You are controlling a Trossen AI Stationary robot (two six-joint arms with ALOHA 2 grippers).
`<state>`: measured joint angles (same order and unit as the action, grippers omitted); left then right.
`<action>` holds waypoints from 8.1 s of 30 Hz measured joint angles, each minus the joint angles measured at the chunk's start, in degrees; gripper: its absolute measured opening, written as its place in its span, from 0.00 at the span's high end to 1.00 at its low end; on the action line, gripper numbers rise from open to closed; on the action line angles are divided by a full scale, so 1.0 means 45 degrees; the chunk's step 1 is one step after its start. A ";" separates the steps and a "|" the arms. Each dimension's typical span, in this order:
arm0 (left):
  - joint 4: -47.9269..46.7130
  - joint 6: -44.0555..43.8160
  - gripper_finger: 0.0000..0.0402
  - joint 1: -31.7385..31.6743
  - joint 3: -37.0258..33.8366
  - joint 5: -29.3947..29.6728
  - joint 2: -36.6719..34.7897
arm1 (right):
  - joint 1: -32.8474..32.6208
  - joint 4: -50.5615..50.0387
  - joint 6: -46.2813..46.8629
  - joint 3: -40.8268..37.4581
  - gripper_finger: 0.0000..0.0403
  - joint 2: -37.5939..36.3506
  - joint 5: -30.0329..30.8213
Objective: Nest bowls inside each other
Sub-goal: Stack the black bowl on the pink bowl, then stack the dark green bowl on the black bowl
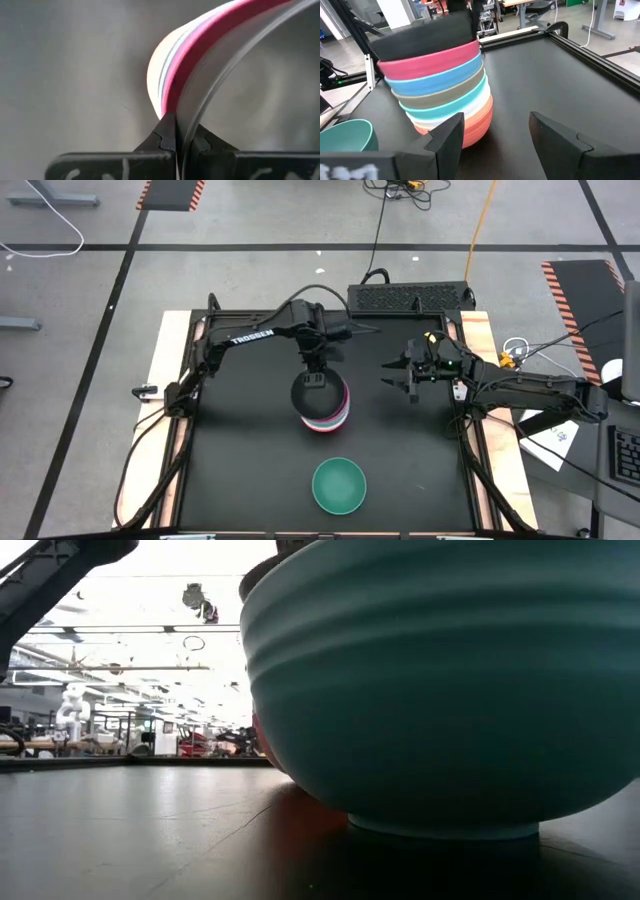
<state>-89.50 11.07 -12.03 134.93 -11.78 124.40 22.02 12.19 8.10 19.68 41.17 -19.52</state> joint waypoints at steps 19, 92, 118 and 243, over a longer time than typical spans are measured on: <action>0.0357 0.0600 0.95 -0.0035 0.0036 0.0462 0.0524 | 0.0000 -0.0044 -0.0179 0.0000 0.47 0.0000 -0.0027; 1.7808 -0.0918 0.34 -0.3930 -2.3637 -0.0659 -2.0296 | -0.0659 -0.3105 -0.0948 0.2663 0.47 -0.2053 -0.0644; 1.7550 -0.1588 0.34 -0.6193 -2.4915 -0.1054 -2.3724 | -0.7989 -0.7034 0.1268 0.3357 0.47 -0.2563 0.3271; 1.8303 -0.1583 0.34 -0.6178 -2.4901 -0.3318 -2.3485 | -1.0139 -0.5251 1.0429 0.9627 0.95 1.3774 0.0239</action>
<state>-7.14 3.95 -39.83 22.87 -26.71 18.72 -23.60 -11.44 55.03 63.00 103.15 -18.44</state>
